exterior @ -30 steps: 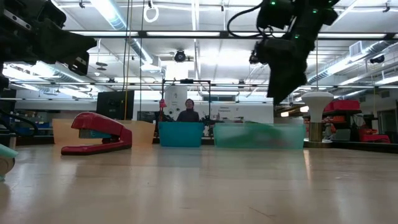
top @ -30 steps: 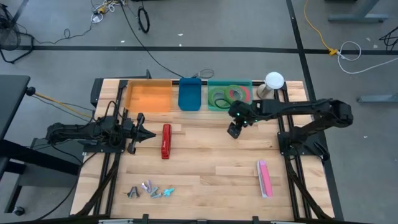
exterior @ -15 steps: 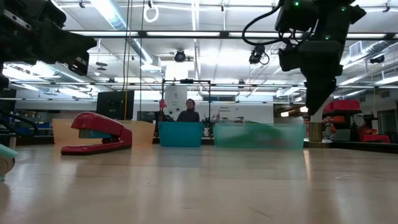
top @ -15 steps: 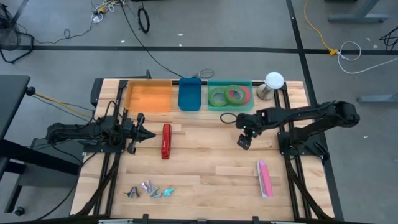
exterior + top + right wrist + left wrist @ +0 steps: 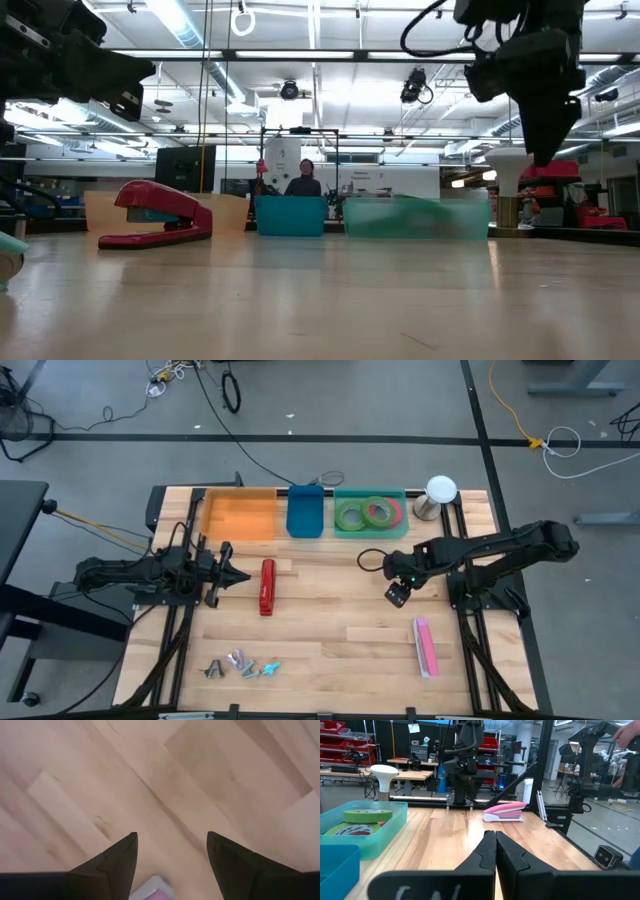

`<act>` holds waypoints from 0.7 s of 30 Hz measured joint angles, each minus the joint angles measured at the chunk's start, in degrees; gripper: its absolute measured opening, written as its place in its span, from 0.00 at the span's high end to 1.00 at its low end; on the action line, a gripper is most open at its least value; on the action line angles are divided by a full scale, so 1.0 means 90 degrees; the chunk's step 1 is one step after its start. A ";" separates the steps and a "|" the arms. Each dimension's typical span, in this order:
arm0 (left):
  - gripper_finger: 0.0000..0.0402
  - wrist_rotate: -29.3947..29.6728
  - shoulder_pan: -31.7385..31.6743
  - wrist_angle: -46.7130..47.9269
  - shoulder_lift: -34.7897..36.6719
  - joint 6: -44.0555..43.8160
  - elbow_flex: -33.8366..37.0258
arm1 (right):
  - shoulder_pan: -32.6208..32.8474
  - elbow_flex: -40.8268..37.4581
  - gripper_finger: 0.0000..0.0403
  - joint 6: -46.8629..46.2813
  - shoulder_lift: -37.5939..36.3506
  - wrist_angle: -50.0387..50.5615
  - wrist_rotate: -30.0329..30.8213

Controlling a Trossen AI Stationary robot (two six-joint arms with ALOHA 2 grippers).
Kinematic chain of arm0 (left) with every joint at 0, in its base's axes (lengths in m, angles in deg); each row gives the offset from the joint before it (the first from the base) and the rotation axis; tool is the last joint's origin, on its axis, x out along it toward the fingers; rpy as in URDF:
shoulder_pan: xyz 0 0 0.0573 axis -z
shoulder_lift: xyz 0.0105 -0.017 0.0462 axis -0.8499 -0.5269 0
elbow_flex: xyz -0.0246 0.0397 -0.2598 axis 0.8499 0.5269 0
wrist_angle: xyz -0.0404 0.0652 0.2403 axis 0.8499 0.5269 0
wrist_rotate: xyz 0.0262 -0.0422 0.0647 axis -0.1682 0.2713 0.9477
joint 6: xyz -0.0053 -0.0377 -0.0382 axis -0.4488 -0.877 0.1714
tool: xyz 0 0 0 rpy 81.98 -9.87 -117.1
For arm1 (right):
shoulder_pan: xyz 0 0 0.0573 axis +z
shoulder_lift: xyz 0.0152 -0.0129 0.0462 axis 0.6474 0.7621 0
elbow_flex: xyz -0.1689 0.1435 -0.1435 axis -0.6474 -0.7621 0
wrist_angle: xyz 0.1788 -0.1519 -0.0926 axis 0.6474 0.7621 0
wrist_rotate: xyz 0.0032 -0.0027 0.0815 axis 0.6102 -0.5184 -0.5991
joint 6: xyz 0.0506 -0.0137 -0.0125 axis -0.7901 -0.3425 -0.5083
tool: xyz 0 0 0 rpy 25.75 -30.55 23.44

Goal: Pick and place Stapler, Stapler remover, tape
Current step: Move the pink stapler to the center of the table

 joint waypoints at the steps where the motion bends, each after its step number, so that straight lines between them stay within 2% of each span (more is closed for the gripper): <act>1: 0.99 0.0000 0.0000 0.0000 0.0000 0.0002 -0.0002 | 0.0056 0.0028 0.42 -0.0104 0.0000 -0.0006 -0.0001; 7: 0.99 -0.0002 -0.0002 0.0002 0.0002 0.0005 -0.0002 | 0.0423 0.0090 0.42 -0.0641 0.0000 -0.0003 -0.0140; 12: 0.99 -0.0002 -0.0002 0.0000 0.0002 0.0002 -0.0002 | 0.0602 0.0090 0.42 -0.0563 0.0000 -0.0008 0.0434; 16: 0.99 -0.0002 -0.0002 0.0000 0.0000 0.0002 -0.0002 | 0.0690 0.0090 0.42 0.0620 0.0000 -0.0182 0.0749; 21: 0.99 -0.0002 0.0000 0.0002 0.0000 0.0001 -0.0001 | 0.0682 0.0109 0.42 0.2842 0.0001 -0.0388 0.0585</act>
